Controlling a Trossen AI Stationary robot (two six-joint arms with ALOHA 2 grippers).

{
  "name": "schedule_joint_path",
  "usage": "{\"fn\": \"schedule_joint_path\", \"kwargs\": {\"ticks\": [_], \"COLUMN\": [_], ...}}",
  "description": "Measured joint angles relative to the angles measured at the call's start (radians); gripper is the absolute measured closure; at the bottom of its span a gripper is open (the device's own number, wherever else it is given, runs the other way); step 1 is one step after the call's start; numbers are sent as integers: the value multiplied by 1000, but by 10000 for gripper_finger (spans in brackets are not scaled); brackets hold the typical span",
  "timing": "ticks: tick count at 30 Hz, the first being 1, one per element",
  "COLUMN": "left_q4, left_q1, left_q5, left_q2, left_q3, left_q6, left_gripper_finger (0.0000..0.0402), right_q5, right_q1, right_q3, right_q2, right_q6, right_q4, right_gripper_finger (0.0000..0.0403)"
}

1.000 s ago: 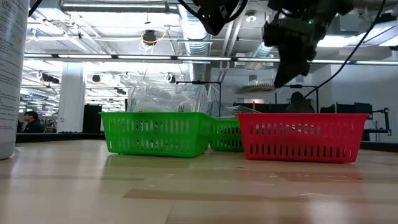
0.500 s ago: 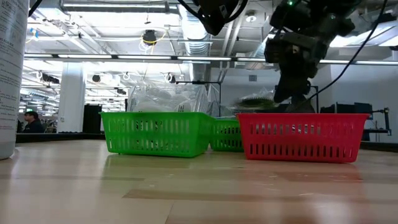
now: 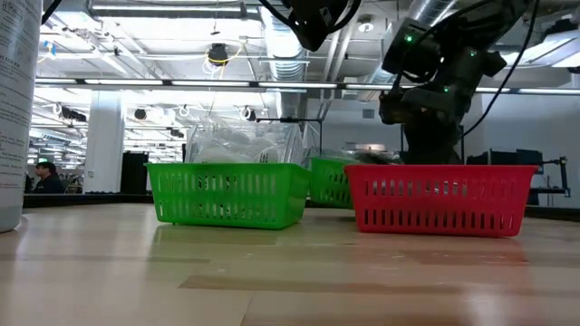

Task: Pick & Place Travel size toiletries
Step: Put the black hairbrush into the top right green bin, then return to Home Position

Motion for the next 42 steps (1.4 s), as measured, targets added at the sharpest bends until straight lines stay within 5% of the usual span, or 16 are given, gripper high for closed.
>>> {"fn": "schedule_joint_path", "kwargs": {"ticks": [18, 32, 42], "left_q4": [3, 3, 3], "left_q1": [0, 0, 0], "left_q5": [0, 0, 0], "left_q2": [0, 0, 0], "left_q3": [0, 0, 0], "left_q6": [0, 0, 0], "left_gripper_finger": [364, 364, 364], "right_q5": [0, 0, 0], "right_q1": [1, 3, 57], "right_q3": [0, 6, 25], "right_q2": [-64, -92, -200], "right_q6": [-9, -33, -29], "right_q4": [24, 11, -20], "right_gripper_finger": [398, 241, 201]}}
